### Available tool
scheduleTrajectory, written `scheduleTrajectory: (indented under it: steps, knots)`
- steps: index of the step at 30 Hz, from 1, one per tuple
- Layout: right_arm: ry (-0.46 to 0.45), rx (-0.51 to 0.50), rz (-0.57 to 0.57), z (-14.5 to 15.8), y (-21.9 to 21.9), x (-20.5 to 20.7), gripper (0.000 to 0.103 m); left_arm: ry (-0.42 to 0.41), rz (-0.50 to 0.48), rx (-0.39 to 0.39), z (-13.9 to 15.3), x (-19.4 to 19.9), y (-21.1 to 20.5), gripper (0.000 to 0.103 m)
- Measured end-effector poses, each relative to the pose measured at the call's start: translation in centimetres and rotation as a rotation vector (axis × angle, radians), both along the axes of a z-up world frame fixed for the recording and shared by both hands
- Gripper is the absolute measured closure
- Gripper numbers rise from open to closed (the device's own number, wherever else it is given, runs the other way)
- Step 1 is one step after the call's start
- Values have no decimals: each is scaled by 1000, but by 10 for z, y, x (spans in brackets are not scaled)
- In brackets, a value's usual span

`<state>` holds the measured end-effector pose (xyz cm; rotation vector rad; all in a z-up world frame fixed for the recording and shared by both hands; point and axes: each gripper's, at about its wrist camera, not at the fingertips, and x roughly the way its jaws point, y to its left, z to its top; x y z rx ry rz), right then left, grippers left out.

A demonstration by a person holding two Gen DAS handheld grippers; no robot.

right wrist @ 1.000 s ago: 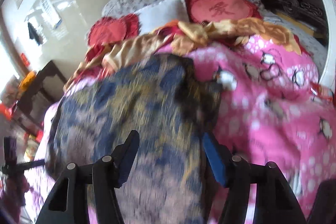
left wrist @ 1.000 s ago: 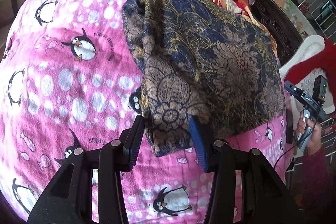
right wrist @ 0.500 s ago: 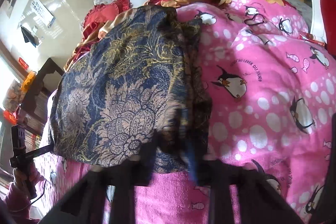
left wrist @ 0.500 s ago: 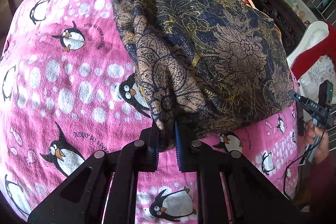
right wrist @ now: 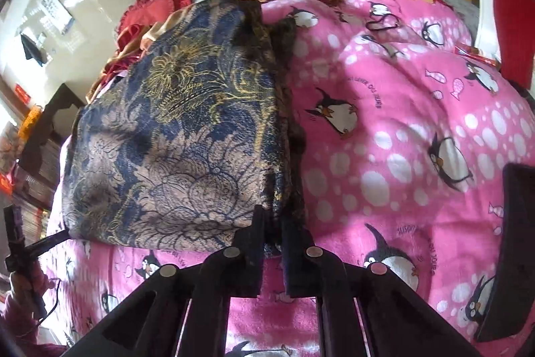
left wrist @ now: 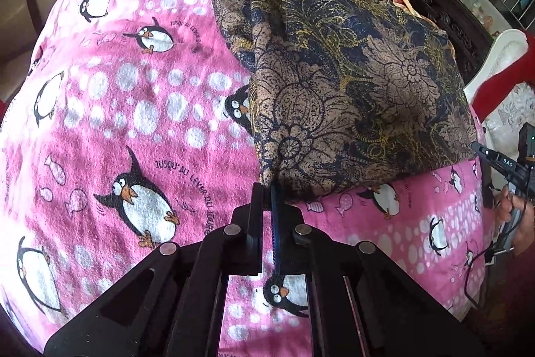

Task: Fold small clothes

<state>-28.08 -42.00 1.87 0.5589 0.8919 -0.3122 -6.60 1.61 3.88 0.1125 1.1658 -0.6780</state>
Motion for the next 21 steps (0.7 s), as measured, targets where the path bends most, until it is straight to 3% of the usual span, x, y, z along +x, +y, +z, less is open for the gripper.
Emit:
scheduleTrajectory:
  steps: [2, 3, 5, 7, 10, 16, 21]
  knots:
    - [-3, -53, -41, 12, 0, -3, 60, -39, 14, 25, 11, -1, 1, 98]
    - [-24, -94, -60, 22, 2, -4, 59, -56, 11, 28, 17, -1, 0, 95]
    - [-65, -123, -50, 38, 5, 0, 59, -90, 10, 29, 28, 0, -5, 71]
    - [-96, -132, -13, 52, 13, 14, 59, -126, 20, 17, 38, 1, -12, 55]
    - [-110, -154, 59, 59, 28, 50, 59, -153, 27, 10, 41, 9, -29, 54]
    - [-104, -229, 208, 56, 76, 142, 59, -209, 49, 109, 20, 27, -70, 54]
    - [-87, -280, 252, 45, 93, 211, 59, -161, 87, 146, -3, 43, -79, 54]
